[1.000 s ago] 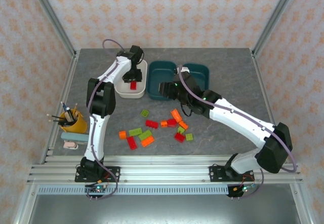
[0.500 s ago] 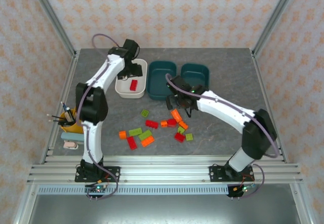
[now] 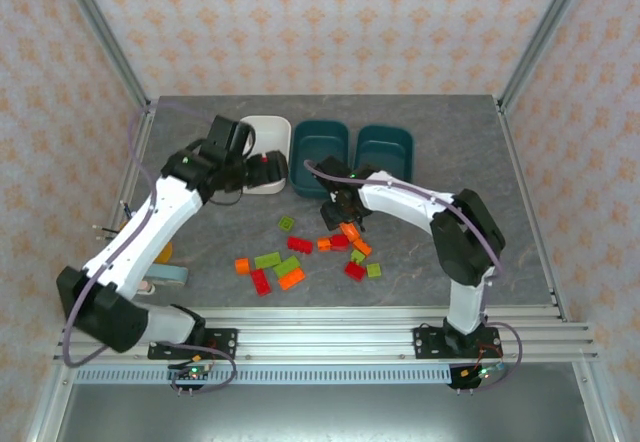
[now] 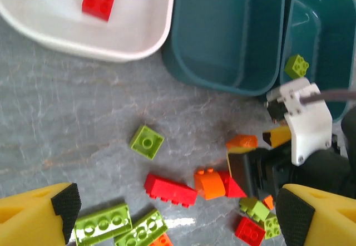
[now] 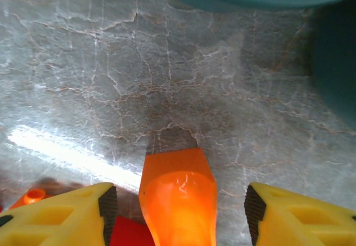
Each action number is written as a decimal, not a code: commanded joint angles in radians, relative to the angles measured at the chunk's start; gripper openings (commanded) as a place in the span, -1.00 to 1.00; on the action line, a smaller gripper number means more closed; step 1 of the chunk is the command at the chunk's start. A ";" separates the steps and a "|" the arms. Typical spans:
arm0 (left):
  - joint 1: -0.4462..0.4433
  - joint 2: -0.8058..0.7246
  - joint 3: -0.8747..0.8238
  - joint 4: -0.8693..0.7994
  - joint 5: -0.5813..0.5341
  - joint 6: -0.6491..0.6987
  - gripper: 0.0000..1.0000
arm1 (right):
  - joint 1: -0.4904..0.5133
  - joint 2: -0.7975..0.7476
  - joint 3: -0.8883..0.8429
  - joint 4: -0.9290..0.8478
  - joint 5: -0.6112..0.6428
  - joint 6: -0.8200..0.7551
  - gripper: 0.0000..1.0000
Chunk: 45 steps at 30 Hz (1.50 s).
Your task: Sort the legos into containers by color
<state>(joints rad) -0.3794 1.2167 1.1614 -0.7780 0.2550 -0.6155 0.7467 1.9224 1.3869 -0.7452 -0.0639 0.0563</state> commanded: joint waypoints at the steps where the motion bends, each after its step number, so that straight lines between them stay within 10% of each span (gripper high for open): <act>1: -0.006 -0.110 -0.066 0.054 0.034 -0.073 0.88 | -0.010 0.022 0.016 -0.025 -0.012 -0.014 0.22; 28: -0.012 -0.154 -0.017 0.042 0.004 -0.096 0.87 | -0.014 -0.178 0.147 -0.057 0.096 0.031 -0.48; 45: 0.063 0.128 0.127 0.132 -0.006 -0.102 0.87 | -0.152 0.457 0.854 -0.079 0.069 0.217 -0.47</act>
<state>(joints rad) -0.3199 1.3457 1.2533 -0.6773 0.2710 -0.7174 0.5957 2.3436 2.1712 -0.8150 0.0158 0.2363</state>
